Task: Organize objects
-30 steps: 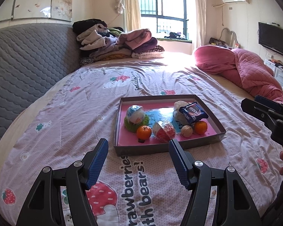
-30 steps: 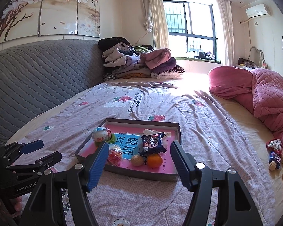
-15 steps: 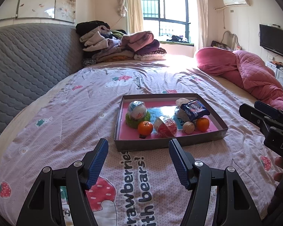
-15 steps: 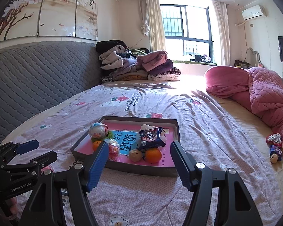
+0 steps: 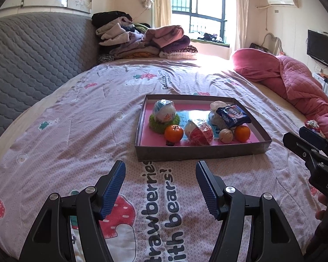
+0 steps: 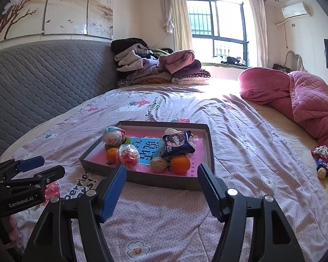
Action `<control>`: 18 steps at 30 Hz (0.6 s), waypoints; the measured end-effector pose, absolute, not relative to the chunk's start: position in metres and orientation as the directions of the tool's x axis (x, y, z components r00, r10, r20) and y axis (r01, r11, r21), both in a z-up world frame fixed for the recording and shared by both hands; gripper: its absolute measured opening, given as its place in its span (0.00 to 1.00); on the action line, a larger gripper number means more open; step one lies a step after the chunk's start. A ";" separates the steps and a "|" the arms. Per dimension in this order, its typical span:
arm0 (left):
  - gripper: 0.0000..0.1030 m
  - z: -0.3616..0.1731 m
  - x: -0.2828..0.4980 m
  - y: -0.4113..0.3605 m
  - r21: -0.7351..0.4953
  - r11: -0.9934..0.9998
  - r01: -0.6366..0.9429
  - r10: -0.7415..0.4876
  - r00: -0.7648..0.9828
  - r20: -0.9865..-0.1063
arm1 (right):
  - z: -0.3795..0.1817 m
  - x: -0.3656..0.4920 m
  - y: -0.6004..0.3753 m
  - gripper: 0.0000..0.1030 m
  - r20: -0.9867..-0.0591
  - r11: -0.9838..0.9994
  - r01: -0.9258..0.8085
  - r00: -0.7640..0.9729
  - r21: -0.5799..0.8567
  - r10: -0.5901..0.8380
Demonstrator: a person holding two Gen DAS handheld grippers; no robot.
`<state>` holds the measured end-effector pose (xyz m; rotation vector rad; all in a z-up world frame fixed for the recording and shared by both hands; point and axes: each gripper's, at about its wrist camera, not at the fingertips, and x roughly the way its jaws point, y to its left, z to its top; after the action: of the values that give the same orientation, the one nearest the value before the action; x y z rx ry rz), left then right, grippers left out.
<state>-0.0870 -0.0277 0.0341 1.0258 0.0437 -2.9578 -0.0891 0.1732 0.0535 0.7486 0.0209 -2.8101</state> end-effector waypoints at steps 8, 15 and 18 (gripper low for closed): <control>0.66 0.027 -0.091 -0.027 -0.022 -1.000 0.015 0.003 -0.765 -0.644 | 0.047 -0.090 0.173 0.65 -0.516 -0.974 0.223 -0.830 0.044 -0.213; 0.66 0.021 -0.092 -0.029 -0.038 -0.999 0.018 0.012 -0.744 -0.668 | 0.043 -0.092 0.174 0.65 -0.532 -0.976 0.215 -0.822 0.042 -0.204; 0.66 0.020 -0.092 -0.030 -0.037 -0.999 0.021 0.010 -0.743 -0.670 | 0.041 -0.091 0.174 0.65 -0.535 -0.975 0.216 -0.819 0.046 -0.206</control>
<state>-0.0920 -0.0304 0.0203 1.1249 0.0662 -2.9264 -0.0912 0.1741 0.0407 0.8217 0.0240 -2.8017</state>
